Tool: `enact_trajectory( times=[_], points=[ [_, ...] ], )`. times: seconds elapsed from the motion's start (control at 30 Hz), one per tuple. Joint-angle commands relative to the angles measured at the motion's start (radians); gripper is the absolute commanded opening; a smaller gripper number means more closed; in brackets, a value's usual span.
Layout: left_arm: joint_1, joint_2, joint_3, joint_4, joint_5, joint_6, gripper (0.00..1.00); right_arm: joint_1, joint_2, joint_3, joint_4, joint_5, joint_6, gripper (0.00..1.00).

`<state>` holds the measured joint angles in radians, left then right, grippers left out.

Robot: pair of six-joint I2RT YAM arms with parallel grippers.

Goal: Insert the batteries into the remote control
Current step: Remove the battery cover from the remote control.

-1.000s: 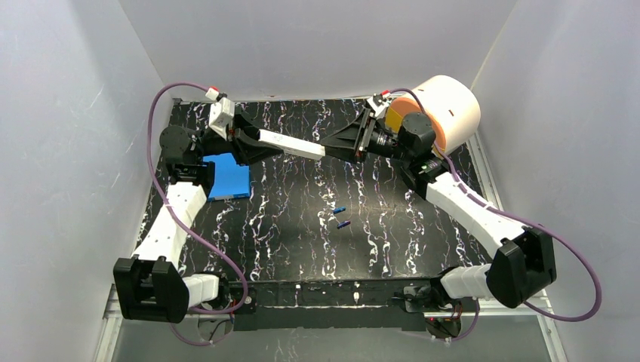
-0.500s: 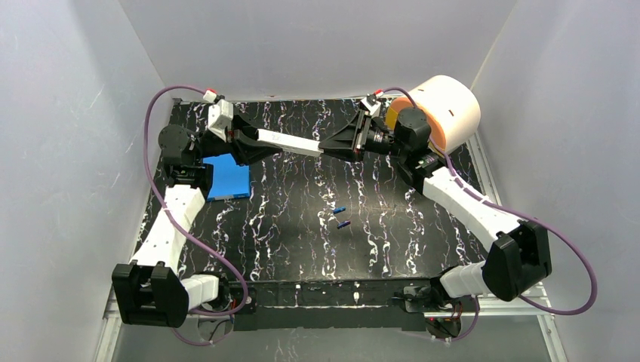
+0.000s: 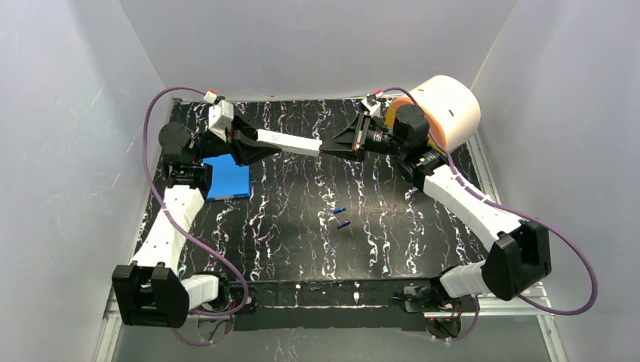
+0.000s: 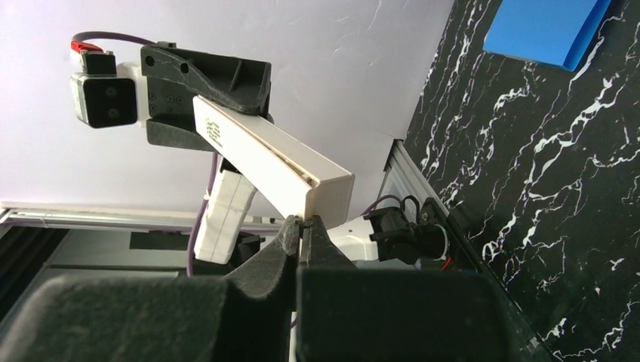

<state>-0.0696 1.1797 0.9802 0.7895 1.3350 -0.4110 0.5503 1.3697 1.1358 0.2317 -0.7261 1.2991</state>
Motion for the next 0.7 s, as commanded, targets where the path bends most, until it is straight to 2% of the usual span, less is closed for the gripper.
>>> enact_trajectory(
  times=[0.0,0.17,0.27,0.43,0.67],
  points=[
    [0.002,-0.048,-0.002,-0.087,0.012,0.083,0.00,0.011,-0.043,0.024,0.023,0.035,-0.033,0.01],
    [0.011,-0.057,-0.018,-0.140,0.013,0.117,0.00,0.005,-0.069,0.010,0.063,0.071,-0.030,0.01],
    [0.033,-0.064,-0.050,-0.226,-0.020,0.181,0.00,-0.006,-0.109,-0.026,0.086,0.108,-0.038,0.01],
    [0.053,-0.106,-0.144,-0.423,-0.135,0.361,0.00,-0.066,-0.224,-0.158,0.054,0.210,-0.086,0.01],
    [0.053,-0.123,-0.202,-0.537,-0.166,0.451,0.00,-0.144,-0.307,-0.276,-0.076,0.384,-0.151,0.01]
  ],
)
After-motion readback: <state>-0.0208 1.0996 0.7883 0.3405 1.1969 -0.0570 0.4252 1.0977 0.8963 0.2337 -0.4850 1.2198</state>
